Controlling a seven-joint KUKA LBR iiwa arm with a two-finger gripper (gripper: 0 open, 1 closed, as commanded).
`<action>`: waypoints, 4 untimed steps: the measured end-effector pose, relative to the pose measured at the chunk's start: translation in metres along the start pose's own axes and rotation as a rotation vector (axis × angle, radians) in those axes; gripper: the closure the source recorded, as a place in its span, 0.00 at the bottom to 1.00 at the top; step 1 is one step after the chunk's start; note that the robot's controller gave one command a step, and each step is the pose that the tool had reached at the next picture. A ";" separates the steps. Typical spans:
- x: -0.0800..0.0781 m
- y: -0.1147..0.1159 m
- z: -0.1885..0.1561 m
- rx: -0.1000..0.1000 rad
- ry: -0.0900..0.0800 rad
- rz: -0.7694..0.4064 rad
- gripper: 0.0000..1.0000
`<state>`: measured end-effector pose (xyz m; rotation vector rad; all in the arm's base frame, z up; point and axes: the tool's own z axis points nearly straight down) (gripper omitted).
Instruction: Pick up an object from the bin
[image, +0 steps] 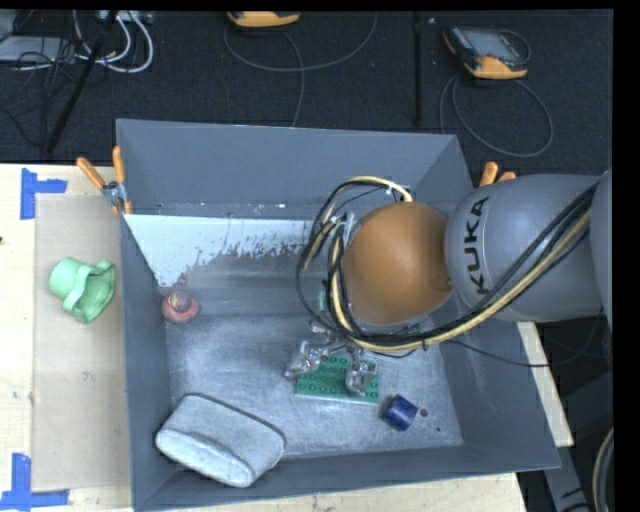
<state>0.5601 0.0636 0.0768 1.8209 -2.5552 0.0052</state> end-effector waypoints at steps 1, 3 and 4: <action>-0.001 0.000 -0.013 0.000 -0.007 0.006 1.00; -0.004 0.000 -0.097 0.001 -0.008 0.017 1.00; -0.006 0.000 -0.116 0.001 -0.008 0.024 1.00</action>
Offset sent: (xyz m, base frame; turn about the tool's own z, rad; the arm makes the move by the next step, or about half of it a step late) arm -0.0001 -0.0002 0.0122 0.0000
